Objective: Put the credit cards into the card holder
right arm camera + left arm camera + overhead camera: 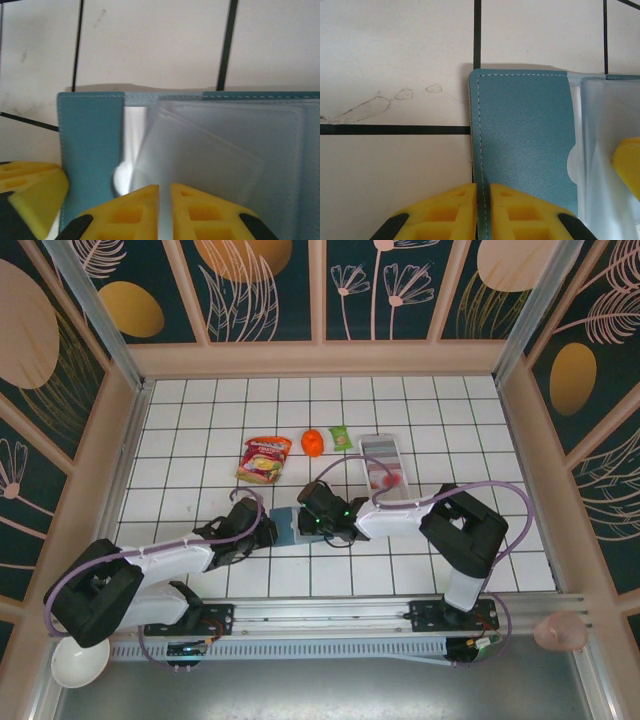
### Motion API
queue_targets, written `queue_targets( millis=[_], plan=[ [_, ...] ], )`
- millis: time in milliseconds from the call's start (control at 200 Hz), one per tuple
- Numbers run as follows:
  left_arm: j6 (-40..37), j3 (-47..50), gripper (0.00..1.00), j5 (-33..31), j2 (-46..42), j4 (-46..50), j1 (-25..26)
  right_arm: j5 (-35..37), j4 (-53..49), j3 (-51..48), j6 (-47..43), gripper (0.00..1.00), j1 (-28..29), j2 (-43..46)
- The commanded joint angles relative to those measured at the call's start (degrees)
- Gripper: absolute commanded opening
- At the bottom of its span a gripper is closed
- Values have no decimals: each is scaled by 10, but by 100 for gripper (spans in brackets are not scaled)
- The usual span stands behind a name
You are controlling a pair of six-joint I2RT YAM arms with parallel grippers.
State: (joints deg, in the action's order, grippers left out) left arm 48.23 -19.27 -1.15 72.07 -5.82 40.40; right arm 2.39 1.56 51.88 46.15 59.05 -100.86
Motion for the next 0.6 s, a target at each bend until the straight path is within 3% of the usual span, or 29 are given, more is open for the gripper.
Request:
queue_targets(
  millis=[0, 220, 355, 405, 485, 595],
  plan=[
    [-2, 18, 16, 20, 17, 4, -2, -12, 39, 9, 23, 16, 6, 2],
    [-1, 23, 16, 20, 14, 2, -1, -30, 66, 20, 28, 15, 5, -7],
    [-2, 25, 16, 17, 16, 2, -1, 21, 20, 30, 23, 16, 5, 7],
    [-2, 24, 16, 17, 18, 2, -1, 51, -13, 36, 22, 23, 6, 17],
    [-3, 23, 16, 19, 18, 3, -1, 69, -49, 32, 27, 43, 7, 34],
    [-5, 23, 16, 19, 13, 3, -1, 69, -73, 15, 35, 53, 12, 55]
  ],
)
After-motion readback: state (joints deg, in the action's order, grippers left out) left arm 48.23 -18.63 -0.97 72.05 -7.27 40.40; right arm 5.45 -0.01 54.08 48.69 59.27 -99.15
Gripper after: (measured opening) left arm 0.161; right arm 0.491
